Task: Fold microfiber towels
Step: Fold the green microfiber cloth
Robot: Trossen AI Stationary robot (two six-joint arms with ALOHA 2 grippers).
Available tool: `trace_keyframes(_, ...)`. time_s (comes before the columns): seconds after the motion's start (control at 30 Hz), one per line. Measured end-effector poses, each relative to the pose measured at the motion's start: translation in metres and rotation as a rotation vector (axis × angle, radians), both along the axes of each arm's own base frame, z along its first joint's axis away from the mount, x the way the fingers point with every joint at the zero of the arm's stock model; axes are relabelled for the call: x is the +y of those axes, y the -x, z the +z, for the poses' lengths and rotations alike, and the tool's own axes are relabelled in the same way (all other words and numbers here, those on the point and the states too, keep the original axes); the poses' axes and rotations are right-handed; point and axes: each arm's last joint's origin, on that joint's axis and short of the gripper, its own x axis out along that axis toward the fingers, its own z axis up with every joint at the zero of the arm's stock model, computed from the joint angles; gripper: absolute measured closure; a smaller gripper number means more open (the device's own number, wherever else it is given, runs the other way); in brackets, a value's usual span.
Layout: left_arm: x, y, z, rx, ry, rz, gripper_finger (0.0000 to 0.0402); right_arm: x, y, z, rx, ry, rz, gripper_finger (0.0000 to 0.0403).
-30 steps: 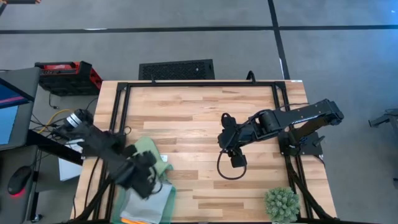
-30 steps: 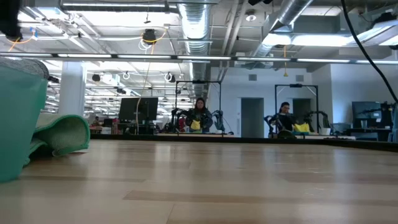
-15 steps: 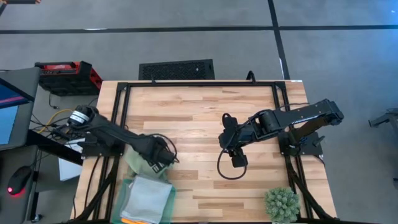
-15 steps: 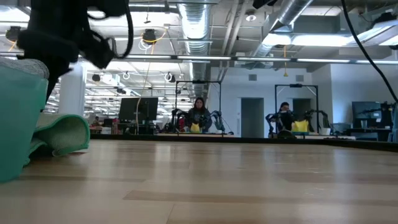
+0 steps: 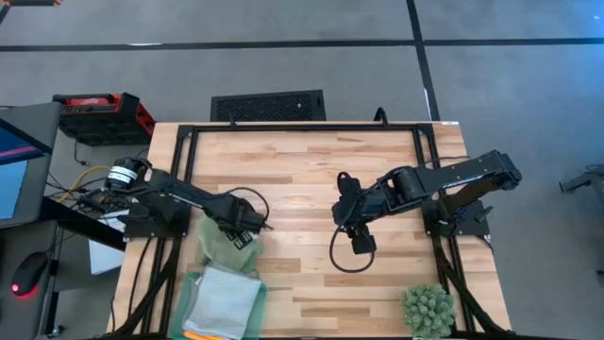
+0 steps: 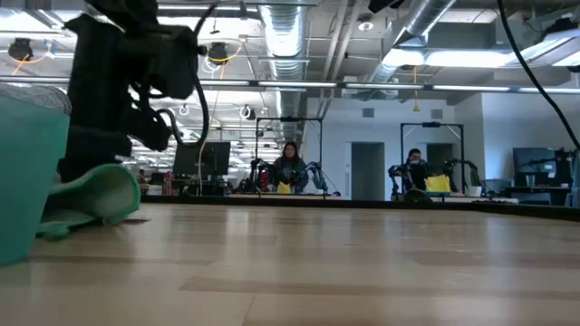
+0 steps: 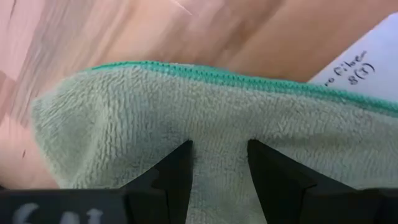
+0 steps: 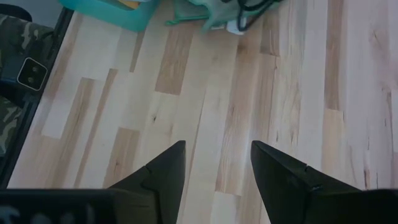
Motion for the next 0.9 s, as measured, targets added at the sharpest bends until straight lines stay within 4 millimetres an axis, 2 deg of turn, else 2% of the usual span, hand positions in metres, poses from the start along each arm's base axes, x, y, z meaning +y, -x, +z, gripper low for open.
trace_keyframes(0.13,0.015,0.000,-0.005,-0.018,0.008,0.001,0.0254,0.000,0.000,0.000,0.000,0.001,0.001,0.0198)
trace_keyframes(0.47,0.060,-0.010,-0.006,-0.095,-0.162,-0.042,0.0254,0.000,0.000,0.000,-0.001,0.012,0.017,0.0198)
trace_keyframes(0.9,0.127,-0.038,0.002,-0.432,-0.325,-0.121,0.0254,-0.002,0.000,0.000,-0.004,0.032,0.030,0.0198)
